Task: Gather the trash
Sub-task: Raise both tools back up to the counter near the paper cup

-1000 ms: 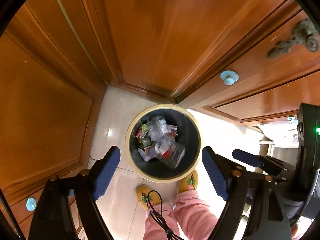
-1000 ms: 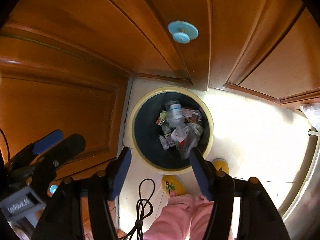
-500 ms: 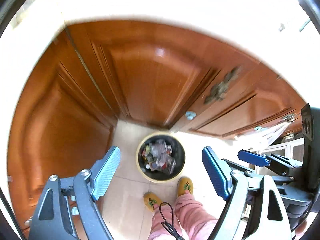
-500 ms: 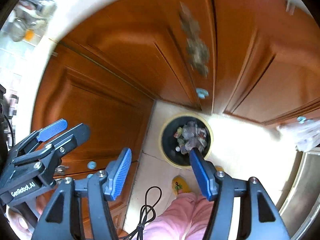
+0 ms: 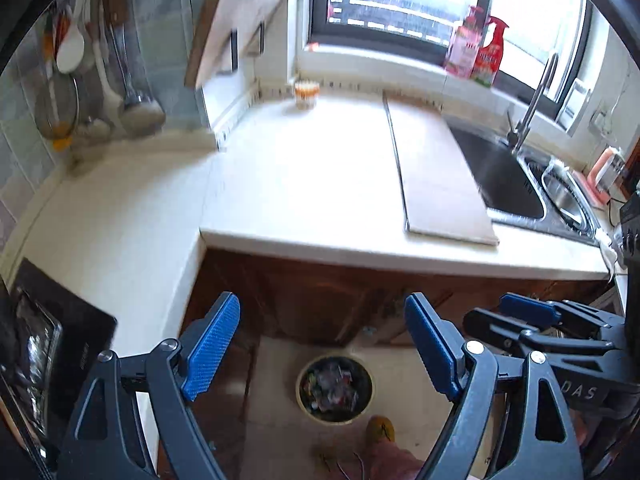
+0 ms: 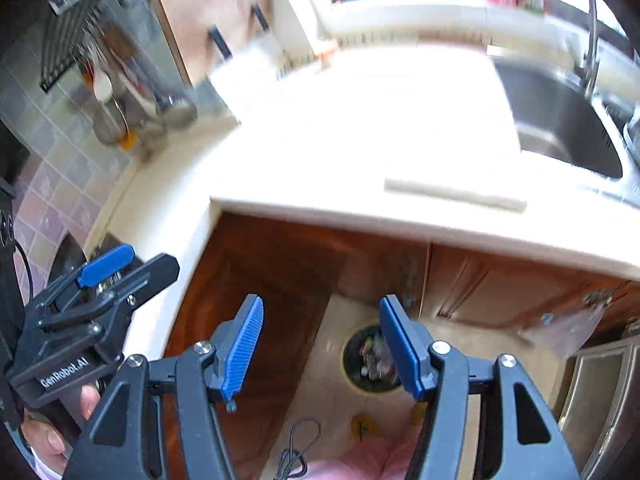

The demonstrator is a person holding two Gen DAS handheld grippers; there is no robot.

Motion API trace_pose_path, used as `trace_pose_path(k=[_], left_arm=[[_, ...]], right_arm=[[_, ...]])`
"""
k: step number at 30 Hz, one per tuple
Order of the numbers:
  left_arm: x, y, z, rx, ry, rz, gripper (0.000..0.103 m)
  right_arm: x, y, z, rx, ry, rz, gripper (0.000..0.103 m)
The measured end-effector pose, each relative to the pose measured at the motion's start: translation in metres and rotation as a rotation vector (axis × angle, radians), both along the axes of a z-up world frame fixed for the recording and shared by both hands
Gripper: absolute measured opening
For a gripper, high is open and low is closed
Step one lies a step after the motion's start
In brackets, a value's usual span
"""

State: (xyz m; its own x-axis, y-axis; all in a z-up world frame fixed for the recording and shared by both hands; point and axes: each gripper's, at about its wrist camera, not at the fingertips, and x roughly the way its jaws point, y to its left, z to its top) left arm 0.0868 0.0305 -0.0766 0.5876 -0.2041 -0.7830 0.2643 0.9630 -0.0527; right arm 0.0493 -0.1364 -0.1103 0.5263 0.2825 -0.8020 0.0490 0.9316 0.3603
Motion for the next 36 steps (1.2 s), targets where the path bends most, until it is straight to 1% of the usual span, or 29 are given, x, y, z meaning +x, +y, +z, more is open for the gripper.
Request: trace_pose_path(k=[3, 6, 9, 12, 16, 20, 25, 31, 36], left_arm=[[0.003, 0.000, 0.028, 0.002, -0.053, -0.004, 0.084], [0.007, 0.000, 0.050, 0.007, -0.097, -0.007, 0.084], [0.014, 0.001, 0.068, 0.015, -0.133, -0.005, 0.086], [0.019, 0.001, 0.082, 0.021, -0.159, 0.000, 0.086], [0.031, 0.001, 0.089, 0.029, -0.180, 0.012, 0.087], [0.048, -0.004, 0.089, 0.041, -0.186, 0.015, 0.087], [0.083, -0.020, 0.087, 0.065, -0.193, 0.029, 0.087], [0.152, -0.048, 0.087, 0.089, -0.188, 0.073, 0.087], [0.218, -0.074, 0.082, 0.112, -0.160, 0.118, 0.087]], right_arm=[[0.005, -0.003, 0.027, -0.019, -0.064, -0.032, 0.061], [0.010, -0.008, 0.055, -0.032, -0.114, -0.052, 0.061], [0.019, -0.009, 0.075, -0.051, -0.141, -0.064, 0.061], [0.026, -0.015, 0.086, -0.054, -0.157, -0.068, 0.061], [0.037, -0.018, 0.091, -0.062, -0.175, -0.072, 0.061], [0.058, -0.022, 0.093, -0.044, -0.181, -0.063, 0.061], [0.094, -0.030, 0.095, -0.035, -0.202, -0.036, 0.061], [0.164, -0.051, 0.093, -0.002, -0.204, 0.019, 0.061], [0.237, -0.076, 0.085, 0.030, -0.162, 0.039, 0.061]])
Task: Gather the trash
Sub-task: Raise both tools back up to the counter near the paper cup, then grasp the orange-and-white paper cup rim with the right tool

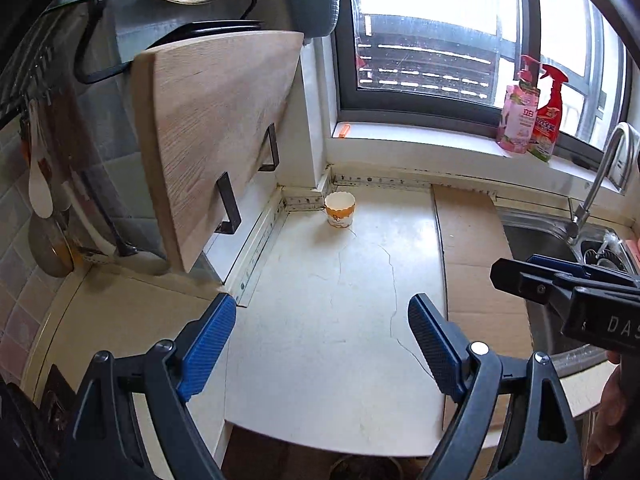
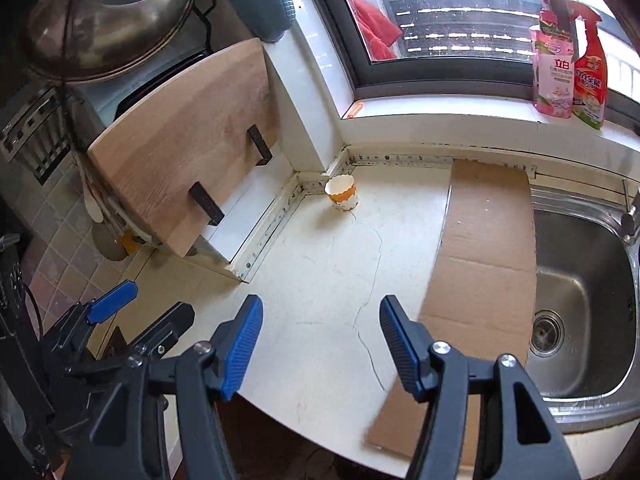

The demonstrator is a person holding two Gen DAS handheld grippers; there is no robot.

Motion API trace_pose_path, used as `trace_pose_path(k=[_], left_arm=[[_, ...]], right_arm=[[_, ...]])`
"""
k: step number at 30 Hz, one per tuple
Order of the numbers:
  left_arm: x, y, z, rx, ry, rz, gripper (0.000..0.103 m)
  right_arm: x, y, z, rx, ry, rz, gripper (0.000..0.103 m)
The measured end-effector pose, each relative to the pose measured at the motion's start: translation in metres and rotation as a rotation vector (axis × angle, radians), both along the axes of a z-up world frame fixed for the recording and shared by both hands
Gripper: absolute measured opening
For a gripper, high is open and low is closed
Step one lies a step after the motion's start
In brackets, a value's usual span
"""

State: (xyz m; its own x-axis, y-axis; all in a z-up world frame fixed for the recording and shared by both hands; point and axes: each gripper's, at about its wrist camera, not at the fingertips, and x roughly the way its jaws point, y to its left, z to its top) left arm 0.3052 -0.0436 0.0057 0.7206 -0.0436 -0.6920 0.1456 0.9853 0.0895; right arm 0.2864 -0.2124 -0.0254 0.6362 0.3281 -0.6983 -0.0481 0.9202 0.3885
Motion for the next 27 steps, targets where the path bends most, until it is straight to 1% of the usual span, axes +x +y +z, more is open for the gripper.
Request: trace_pose_path(k=[5, 11, 16, 19, 22, 27], left_arm=[[0.060, -0.016, -0.019, 0.057, 0.004, 0.092, 0.087], [0.122, -0.013, -0.049, 0.072, 0.049, 0.203, 0.087], [0.158, -0.012, -0.070, 0.131, 0.056, 0.254, 0.083], [0.173, -0.009, -0.079, 0.147, 0.066, 0.274, 0.079], [0.191, -0.005, -0.090, 0.145, 0.084, 0.297, 0.076], [0.215, 0.003, -0.109, 0.136, 0.108, 0.330, 0.074]], right_arm=[[0.073, -0.033, -0.022, 0.047, 0.050, 0.017, 0.061], [0.146, -0.053, -0.057, 0.141, 0.117, 0.031, 0.061], [0.195, -0.042, -0.083, 0.194, 0.155, 0.029, 0.061], [0.223, -0.034, -0.102, 0.207, 0.180, 0.016, 0.061], [0.250, -0.025, -0.118, 0.197, 0.195, 0.004, 0.061], [0.291, -0.011, -0.146, 0.140, 0.211, -0.013, 0.061]])
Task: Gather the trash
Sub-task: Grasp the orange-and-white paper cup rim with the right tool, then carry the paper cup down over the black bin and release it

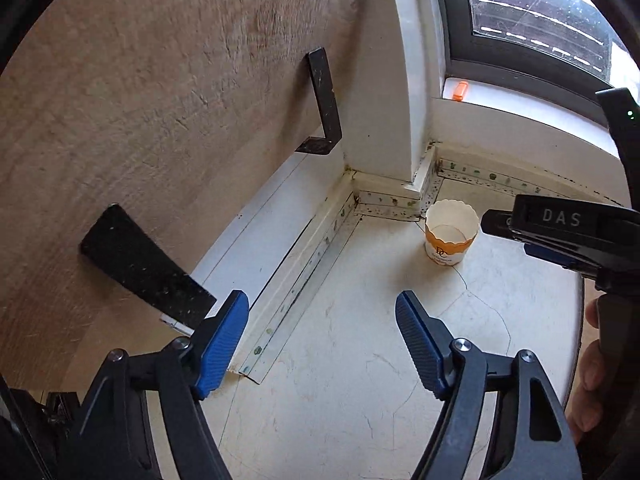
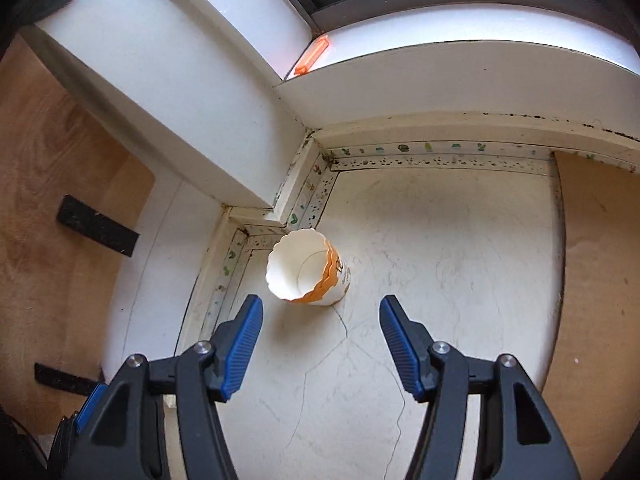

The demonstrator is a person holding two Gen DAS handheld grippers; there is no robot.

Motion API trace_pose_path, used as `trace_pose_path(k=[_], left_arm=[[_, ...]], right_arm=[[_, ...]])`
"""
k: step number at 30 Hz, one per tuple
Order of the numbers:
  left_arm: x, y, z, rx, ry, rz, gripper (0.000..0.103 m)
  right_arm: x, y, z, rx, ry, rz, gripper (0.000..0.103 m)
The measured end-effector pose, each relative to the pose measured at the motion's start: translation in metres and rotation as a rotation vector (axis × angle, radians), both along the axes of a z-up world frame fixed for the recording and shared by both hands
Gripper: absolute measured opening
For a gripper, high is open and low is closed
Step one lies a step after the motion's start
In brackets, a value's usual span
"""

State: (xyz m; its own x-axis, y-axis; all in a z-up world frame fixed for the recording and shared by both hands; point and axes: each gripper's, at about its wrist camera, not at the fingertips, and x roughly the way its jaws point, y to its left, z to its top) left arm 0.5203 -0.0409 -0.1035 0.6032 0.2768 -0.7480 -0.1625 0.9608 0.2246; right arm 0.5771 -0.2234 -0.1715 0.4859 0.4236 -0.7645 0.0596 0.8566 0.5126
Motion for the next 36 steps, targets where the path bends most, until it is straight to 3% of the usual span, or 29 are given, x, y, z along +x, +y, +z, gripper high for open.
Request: trace_pose_path(k=[6, 8, 12, 13, 20, 36], left_arm=[[0.016, 0.001, -0.024, 0.016, 0.029, 0.001, 0.073], [0.018, 0.000, -0.028, 0.022, 0.036, -0.003, 0.073], [0.015, 0.004, -0.035, 0.010, 0.054, -0.005, 0.070], [0.015, 0.004, -0.037, 0.004, 0.062, -0.009, 0.067], [0.005, 0.001, -0.038, -0.040, 0.096, -0.039, 0.056], [-0.080, -0.010, 0.014, -0.159, 0.058, -0.165, 0.056]], right_arm=[[0.033, 0.014, -0.032, -0.034, 0.031, 0.011, 0.061], [0.036, 0.018, -0.038, -0.051, 0.031, 0.021, 0.050], [0.033, 0.019, -0.047, -0.060, 0.061, 0.033, 0.007], [0.031, 0.017, -0.048, -0.057, 0.064, 0.030, 0.004], [0.002, -0.002, -0.025, -0.012, 0.022, 0.017, 0.002], [-0.118, -0.024, 0.026, -0.017, -0.023, 0.014, 0.002]])
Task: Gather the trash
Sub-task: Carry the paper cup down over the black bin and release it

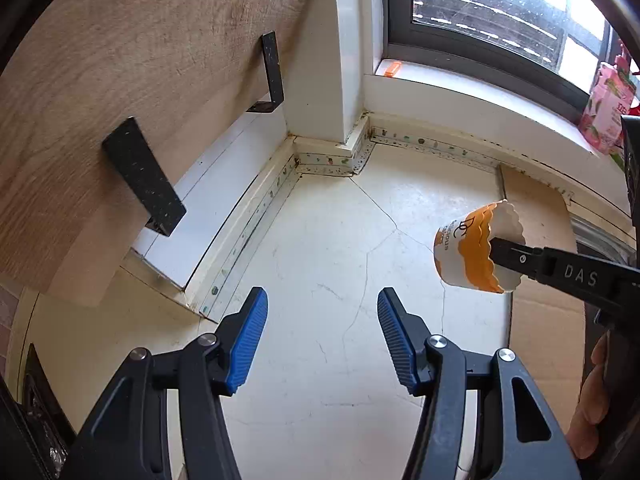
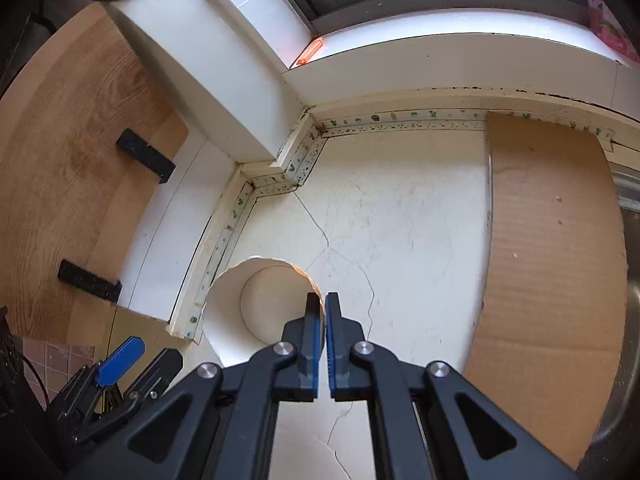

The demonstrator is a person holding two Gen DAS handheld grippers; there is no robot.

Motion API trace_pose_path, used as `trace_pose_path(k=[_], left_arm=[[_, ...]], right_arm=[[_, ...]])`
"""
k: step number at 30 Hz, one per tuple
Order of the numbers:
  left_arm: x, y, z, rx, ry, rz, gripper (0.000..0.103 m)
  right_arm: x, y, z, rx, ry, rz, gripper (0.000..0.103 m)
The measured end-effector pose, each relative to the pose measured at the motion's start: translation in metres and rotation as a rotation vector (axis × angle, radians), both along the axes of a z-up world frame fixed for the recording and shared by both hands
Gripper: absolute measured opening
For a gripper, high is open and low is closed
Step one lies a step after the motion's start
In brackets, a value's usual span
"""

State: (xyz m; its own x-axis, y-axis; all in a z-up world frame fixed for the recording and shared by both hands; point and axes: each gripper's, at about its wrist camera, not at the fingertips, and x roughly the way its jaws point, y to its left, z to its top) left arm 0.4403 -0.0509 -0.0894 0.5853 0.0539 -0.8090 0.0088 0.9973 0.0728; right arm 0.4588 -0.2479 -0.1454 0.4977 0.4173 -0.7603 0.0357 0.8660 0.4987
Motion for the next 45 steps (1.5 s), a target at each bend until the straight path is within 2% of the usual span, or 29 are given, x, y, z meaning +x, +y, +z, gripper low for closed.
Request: trace_pose_path(k=[6, 15, 23, 28, 34, 37, 41, 45], left_arm=[[-0.059, 0.012, 0.020, -0.042, -0.026, -0.046, 0.056], [-0.157, 0.035, 0.036, -0.086, -0.059, -0.148, 0.056], [-0.252, 0.054, 0.035, -0.125, -0.083, -0.242, 0.056], [-0.297, 0.065, 0.019, -0.149, -0.059, -0.266, 0.056], [-0.333, 0.073, -0.009, -0.172, -0.005, -0.285, 0.056], [-0.343, 0.074, -0.024, -0.180, 0.015, -0.282, 0.061], [-0.351, 0.076, -0.051, -0.174, 0.037, -0.266, 0.066], [-0.353, 0.079, -0.094, -0.178, 0.097, -0.226, 0.069]], right_arm=[[-0.067, 0.011, 0.019, -0.019, -0.033, -0.009, 0.002], [-0.184, 0.038, 0.063, -0.056, -0.120, -0.096, 0.003], [-0.289, 0.081, 0.074, -0.109, -0.154, -0.141, 0.003], [-0.343, 0.102, 0.064, -0.123, -0.130, -0.145, 0.003], [-0.386, 0.120, 0.047, -0.148, -0.077, -0.113, 0.003], [-0.399, 0.123, 0.035, -0.166, -0.045, -0.098, 0.003], [-0.405, 0.124, 0.007, -0.179, 0.015, -0.078, 0.003], [-0.405, 0.122, -0.039, -0.169, 0.097, -0.052, 0.003]])
